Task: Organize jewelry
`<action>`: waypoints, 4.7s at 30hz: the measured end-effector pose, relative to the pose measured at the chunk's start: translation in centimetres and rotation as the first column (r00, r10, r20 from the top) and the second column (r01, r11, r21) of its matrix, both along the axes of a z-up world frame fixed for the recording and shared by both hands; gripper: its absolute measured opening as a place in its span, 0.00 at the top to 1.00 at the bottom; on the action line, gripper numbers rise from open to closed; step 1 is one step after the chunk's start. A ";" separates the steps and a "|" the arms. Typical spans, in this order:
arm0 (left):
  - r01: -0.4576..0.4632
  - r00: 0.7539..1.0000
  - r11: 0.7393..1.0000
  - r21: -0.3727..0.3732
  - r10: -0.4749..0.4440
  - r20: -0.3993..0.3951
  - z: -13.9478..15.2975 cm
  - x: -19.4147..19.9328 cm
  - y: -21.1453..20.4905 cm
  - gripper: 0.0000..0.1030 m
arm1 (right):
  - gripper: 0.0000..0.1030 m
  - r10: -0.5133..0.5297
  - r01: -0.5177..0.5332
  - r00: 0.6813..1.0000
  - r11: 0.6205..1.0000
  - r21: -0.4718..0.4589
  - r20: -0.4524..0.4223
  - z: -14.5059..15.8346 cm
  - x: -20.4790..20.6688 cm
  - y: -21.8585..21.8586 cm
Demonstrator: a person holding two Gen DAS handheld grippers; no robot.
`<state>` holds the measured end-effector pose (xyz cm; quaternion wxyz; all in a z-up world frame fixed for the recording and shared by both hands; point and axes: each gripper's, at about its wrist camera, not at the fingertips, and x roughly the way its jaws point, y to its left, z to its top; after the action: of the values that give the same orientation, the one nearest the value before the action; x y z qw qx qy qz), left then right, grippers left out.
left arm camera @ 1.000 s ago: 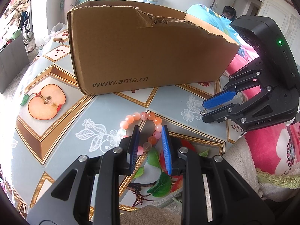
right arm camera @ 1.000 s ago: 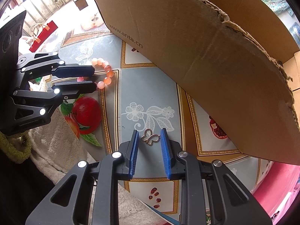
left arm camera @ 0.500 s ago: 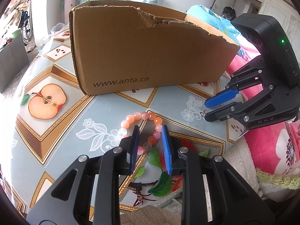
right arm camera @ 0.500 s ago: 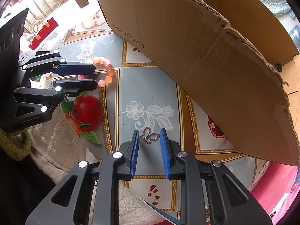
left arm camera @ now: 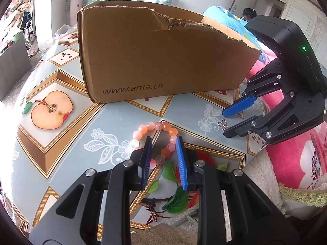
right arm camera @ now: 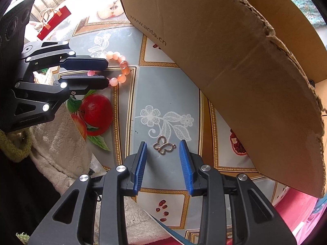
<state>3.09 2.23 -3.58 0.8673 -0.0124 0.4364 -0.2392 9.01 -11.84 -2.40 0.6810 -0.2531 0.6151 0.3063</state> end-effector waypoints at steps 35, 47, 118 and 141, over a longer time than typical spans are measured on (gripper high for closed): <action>-0.002 1.000 1.000 -0.004 0.002 0.001 -0.1 0.1 0.0 0.78 | 0.88 -0.013 0.013 1.000 1.000 -0.008 -0.003 0.7 1.0 -0.7; -0.003 1.000 1.000 -0.008 0.003 0.002 -0.2 0.1 0.1 0.78 | 0.72 -0.072 0.072 0.997 0.997 -0.007 -0.001 0.2 1.2 0.1; -0.016 1.000 1.000 -0.016 0.016 0.003 -0.4 -0.1 0.4 0.78 | 0.79 -0.178 0.179 0.983 0.984 0.017 -0.037 0.4 1.4 0.2; -0.018 1.000 1.000 -0.022 0.018 0.001 -0.4 -0.1 0.4 0.78 | 0.80 -0.152 0.149 0.987 0.988 -0.048 -0.051 -0.5 2.1 2.3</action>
<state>3.01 2.67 -3.99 0.8695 -0.0258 0.4331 -0.2361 11.11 -9.57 -2.90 0.6793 -0.2123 0.6575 0.2472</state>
